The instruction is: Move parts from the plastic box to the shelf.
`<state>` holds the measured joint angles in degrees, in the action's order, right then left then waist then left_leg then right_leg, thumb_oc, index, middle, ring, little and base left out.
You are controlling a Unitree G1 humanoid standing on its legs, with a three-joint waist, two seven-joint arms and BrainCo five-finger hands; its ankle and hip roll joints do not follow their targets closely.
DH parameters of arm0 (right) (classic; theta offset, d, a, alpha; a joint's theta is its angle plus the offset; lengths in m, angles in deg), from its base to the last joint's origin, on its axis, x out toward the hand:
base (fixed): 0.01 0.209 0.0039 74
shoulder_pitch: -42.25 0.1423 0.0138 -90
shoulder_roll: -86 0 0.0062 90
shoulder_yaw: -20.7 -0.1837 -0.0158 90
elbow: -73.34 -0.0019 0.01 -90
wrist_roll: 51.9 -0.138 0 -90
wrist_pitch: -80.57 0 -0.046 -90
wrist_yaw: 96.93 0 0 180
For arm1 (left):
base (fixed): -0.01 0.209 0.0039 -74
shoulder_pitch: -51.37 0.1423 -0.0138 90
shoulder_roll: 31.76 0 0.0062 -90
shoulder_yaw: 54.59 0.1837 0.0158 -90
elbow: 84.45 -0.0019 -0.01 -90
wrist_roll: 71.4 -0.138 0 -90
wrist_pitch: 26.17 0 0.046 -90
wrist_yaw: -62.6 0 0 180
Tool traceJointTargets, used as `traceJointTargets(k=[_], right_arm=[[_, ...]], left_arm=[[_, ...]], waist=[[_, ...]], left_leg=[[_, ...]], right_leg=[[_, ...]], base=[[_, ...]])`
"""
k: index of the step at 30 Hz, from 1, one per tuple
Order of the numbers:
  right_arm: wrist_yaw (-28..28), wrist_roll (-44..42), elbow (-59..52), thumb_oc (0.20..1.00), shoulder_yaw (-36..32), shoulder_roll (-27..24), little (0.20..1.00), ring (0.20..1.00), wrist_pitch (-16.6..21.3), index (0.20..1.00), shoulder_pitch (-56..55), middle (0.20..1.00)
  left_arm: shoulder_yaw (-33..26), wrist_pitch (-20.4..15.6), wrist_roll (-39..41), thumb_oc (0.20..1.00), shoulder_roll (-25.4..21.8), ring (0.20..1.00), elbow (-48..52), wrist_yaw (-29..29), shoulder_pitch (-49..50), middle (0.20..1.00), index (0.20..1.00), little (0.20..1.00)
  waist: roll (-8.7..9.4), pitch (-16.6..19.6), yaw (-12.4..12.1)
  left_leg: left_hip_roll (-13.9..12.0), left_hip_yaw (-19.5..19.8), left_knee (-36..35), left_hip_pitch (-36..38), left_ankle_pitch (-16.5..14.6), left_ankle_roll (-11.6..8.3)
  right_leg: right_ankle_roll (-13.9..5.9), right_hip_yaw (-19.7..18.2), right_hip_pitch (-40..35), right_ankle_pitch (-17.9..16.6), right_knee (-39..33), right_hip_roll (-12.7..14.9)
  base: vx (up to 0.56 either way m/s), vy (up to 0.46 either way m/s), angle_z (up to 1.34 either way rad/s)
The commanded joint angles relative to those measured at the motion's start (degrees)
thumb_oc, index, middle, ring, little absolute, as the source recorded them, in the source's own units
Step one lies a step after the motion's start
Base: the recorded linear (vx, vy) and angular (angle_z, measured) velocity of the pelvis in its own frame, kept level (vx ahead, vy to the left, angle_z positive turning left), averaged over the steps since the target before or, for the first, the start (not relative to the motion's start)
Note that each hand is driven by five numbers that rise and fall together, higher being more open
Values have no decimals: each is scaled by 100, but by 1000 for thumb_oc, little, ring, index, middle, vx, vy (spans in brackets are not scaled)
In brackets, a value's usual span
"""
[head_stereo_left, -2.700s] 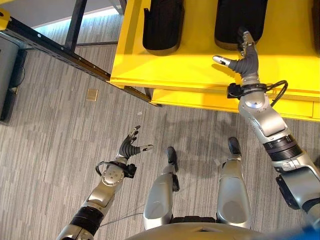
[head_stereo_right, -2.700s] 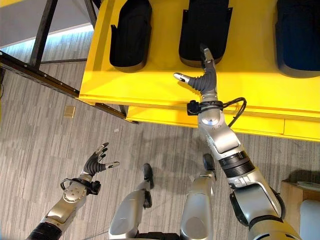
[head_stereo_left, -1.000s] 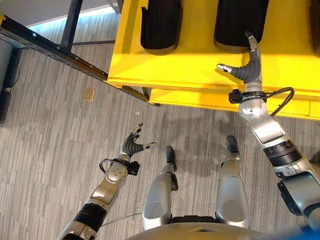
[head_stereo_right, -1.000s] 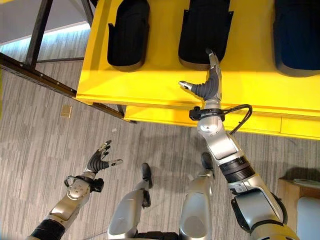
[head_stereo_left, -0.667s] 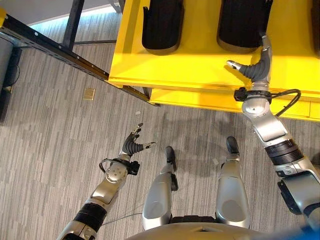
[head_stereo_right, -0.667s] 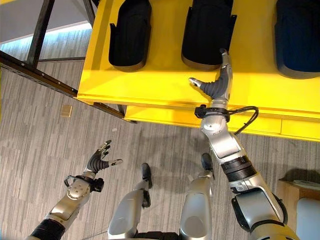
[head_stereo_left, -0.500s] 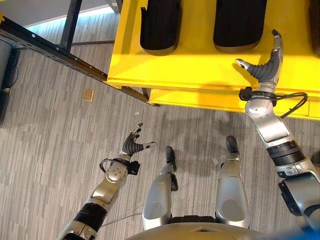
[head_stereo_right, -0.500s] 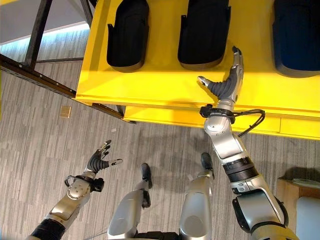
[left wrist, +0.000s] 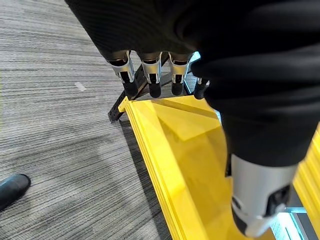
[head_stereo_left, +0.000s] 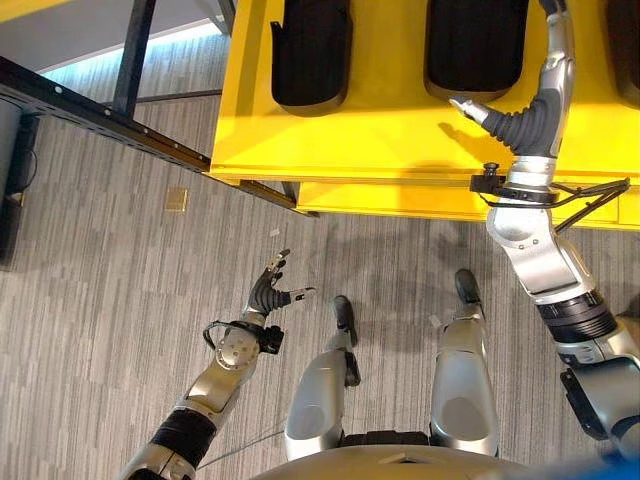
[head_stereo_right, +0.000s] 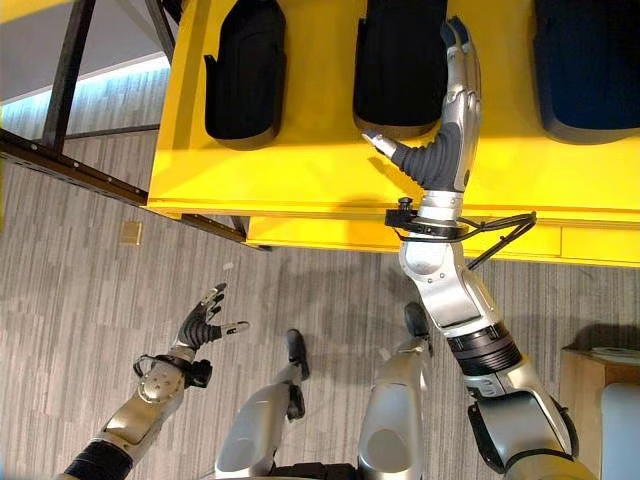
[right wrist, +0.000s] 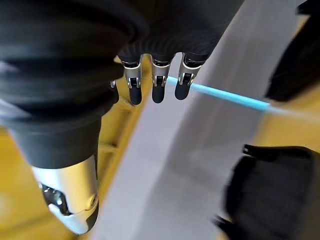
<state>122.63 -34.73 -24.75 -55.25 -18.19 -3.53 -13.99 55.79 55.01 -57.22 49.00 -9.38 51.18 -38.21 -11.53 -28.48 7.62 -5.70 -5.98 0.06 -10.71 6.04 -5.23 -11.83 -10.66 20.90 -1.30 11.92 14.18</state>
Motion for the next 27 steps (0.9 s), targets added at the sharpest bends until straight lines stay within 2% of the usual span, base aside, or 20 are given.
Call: traceJointTargets(k=[1,2,4,6,8,9,10,11,12,16,18,21,23,27], right_arm=[[-514,-165,-1164,1000,-233,65,1000,1000,870,1000,-93,1000],[-747,-670,-1552,1000,-217,97,1000,1000,866,1000,-517,1000],[-842,-862,-1773,1000,-247,105,1000,1000,897,1000,-912,1000],[-960,-1332,-2001,1000,-405,81,1000,1000,864,1000,-1644,1000],[-1067,-1931,-2145,1000,-726,12,1000,1000,851,1000,-2579,1000],[-1370,-2731,-2129,1000,-1366,-69,1000,1000,810,1000,-3801,1000],[-1866,-3275,-2002,1000,-1919,-116,1000,1000,998,1000,-4806,1000],[-1887,-3300,-1996,1000,-1951,-116,1000,1000,1003,1000,-4865,1000],[-2172,-3650,-1901,1000,-2282,-150,1000,1000,1161,1000,-5463,1000],[-2368,-3875,-1625,1000,-2713,-158,1000,1000,1510,1000,-6323,1000],[-2135,-4212,-1157,1000,-2790,-57,1000,1000,1383,1000,-6507,1000],[-1837,-4445,-63,1000,-2726,108,1000,1000,1324,1000,-6470,1000],[-1757,-4507,685,1000,-2731,245,1000,1000,1387,1000,-6395,1000],[-1730,-4465,1479,1000,-2649,363,1000,1000,1342,1000,-6155,1000]], left_arm=[[-172,-604,266,1000,-13,1000,283,-9,350,1000,1000,1000],[-253,-647,413,1000,62,1000,351,70,450,1000,1000,1000],[-310,-663,544,1000,97,1000,453,132,545,1000,1000,1000],[-422,-726,722,1000,177,1000,561,290,737,1000,1000,1000],[-614,-559,971,1000,221,1000,778,426,939,1000,1000,1000],[-890,-525,1165,1000,243,1000,887,756,1247,1000,1000,1000],[-1115,-595,1343,1000,218,1000,938,783,1534,1000,1000,1000],[-1131,-589,1407,1000,213,1000,942,837,1550,1000,1000,1000],[-1287,-557,1756,1000,221,1000,965,1212,1709,1000,1000,1000],[-1407,-581,2223,1000,153,1000,1105,1595,1933,1000,1000,1000],[-1470,-665,2449,1000,163,1000,1095,1801,2039,1000,1000,1000],[-1484,-865,2343,1000,151,1000,821,1799,2074,1000,1000,1000],[-1514,-791,2445,1000,108,1000,622,1789,2071,1000,1000,1000],[-1590,-543,2603,1000,92,1000,230,1837,1945,1000,1000,1000]], waist=[[0,63,35],[65,198,51],[116,307,64],[242,515,108],[422,724,189],[677,965,377],[868,1096,569],[877,1117,574],[983,1179,708],[1111,1332,951],[1161,1414,1027],[1194,1579,1055],[1191,1678,1041],[1178,1774,975]], left_leg=[[-234,17,641,252,-802,74],[-254,14,510,369,-787,79],[-282,26,393,468,-761,80],[-348,19,219,622,-723,88],[-434,32,65,707,-679,70],[-526,-48,-82,829,-682,64],[-586,-169,-212,954,-689,47],[-594,-182,-228,944,-669,44],[-615,-289,-330,1042,-673,42],[-675,-482,-506,1106,-619,30],[-694,-577,-506,1135,-629,24],[-692,-684,-506,1232,-644,37],[-701,-720,-506,1321,-662,30],[-717,-728,-506,1418,-679,30]], right_leg=[[399,399,-412,639,342,-134],[369,416,-535,587,199,-154],[351,441,-649,546,80,-169],[309,471,-815,452,-116,-191],[262,470,-941,363,-286,-237],[219,458,-1094,276,-508,-298],[176,432,-1218,229,-685,-352],[177,425,-1207,199,-711,-361],[152,406,-1291,148,-862,-394],[129,302,-1331,1,-1120,-490],[117,303,-1393,-36,-1224,-520],[143,363,-1515,-121,-1391,-552],[156,422,-1636,-158,-1498,-555],[176,547,-1787,-171,-1578,-542]], base=[[74,108,0],[64,74,-2],[77,23,0],[81,-28,2],[57,-111,5],[45,-168,1],[14,-134,-5],[-31,-61,-18],[-52,-28,-32],[-91,2,-35],[-65,26,-16],[-1,5,-8],[25,-12,-8],[23,-26,-8]])
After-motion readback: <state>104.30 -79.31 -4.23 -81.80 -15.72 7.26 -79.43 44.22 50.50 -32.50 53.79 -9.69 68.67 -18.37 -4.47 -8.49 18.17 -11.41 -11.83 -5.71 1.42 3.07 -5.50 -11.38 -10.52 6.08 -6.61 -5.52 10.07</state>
